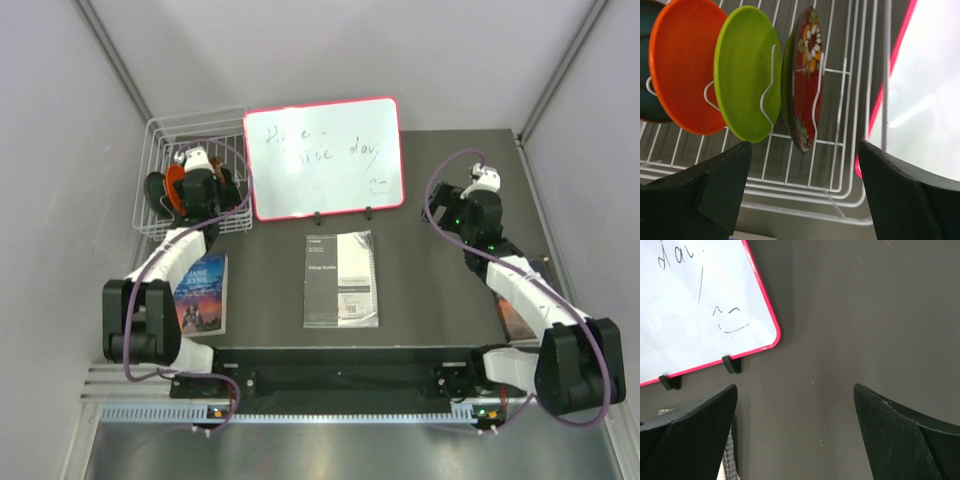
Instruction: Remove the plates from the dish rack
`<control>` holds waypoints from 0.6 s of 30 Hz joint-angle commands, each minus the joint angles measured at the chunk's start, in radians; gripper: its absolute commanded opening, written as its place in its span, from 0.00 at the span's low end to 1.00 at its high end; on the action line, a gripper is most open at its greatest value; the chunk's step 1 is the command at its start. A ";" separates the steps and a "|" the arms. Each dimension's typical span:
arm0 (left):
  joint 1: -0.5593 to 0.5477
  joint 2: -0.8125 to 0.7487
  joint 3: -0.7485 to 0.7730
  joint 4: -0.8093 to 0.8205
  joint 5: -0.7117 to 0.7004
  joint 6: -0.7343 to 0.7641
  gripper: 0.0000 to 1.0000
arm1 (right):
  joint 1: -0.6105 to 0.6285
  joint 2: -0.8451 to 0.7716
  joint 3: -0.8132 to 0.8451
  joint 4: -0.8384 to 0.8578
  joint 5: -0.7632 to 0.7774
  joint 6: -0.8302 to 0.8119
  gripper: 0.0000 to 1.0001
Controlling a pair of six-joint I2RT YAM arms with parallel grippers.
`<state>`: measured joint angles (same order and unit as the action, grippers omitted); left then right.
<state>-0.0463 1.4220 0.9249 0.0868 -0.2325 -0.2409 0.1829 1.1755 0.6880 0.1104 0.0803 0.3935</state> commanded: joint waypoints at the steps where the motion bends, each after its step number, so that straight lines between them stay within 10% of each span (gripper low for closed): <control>1: 0.002 0.046 -0.011 0.188 -0.100 0.023 0.90 | 0.012 0.036 0.050 0.097 -0.045 0.002 1.00; 5: 0.002 0.138 -0.001 0.287 -0.134 0.040 0.83 | 0.012 0.088 0.054 0.146 -0.068 0.015 1.00; 18: 0.002 0.278 0.051 0.381 -0.149 0.037 0.00 | 0.015 0.236 0.093 0.166 -0.076 0.022 0.96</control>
<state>-0.0448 1.7012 0.9340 0.3740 -0.3767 -0.2085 0.1879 1.3991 0.7280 0.2188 0.0128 0.4118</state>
